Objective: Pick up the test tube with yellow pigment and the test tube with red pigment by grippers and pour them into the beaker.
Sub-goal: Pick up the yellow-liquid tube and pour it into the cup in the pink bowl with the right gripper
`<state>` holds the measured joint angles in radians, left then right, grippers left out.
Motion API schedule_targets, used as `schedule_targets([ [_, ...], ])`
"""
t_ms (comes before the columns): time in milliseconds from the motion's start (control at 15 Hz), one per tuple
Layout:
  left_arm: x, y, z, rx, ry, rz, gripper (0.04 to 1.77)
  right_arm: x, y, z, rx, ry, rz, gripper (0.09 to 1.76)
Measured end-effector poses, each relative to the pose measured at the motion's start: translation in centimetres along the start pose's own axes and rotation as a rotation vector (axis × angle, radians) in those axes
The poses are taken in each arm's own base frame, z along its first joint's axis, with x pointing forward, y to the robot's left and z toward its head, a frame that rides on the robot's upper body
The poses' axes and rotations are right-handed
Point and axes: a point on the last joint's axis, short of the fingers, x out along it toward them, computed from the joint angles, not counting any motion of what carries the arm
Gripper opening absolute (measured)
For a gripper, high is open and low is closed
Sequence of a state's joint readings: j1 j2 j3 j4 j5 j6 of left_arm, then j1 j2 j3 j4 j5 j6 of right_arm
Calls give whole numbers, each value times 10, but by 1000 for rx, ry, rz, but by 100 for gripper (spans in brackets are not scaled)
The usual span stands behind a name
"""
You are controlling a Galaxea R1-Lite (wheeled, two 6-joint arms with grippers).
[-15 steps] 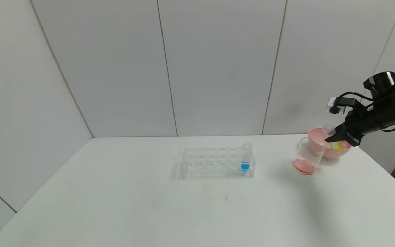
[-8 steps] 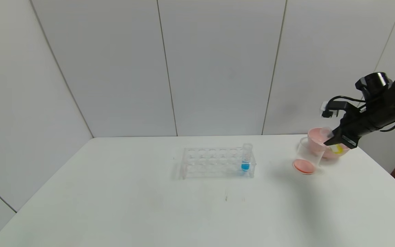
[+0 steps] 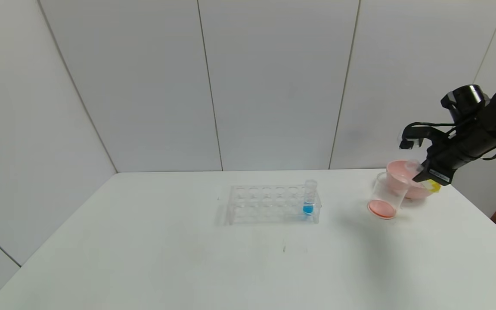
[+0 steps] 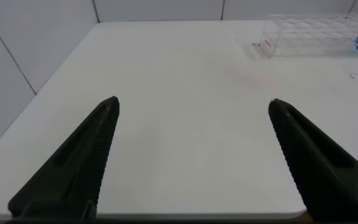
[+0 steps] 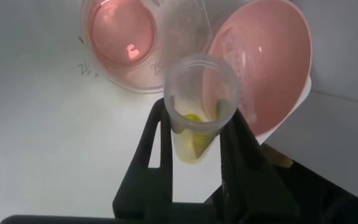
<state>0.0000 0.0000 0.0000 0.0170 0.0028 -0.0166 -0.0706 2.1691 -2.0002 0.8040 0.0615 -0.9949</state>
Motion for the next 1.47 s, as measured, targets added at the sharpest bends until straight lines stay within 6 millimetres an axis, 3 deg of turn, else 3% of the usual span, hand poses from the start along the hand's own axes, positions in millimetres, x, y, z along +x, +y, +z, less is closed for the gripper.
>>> schedule_targets([
  [1467,0,0,0,0,0,0,172,-5,20,20,-93,208,-83,50],
])
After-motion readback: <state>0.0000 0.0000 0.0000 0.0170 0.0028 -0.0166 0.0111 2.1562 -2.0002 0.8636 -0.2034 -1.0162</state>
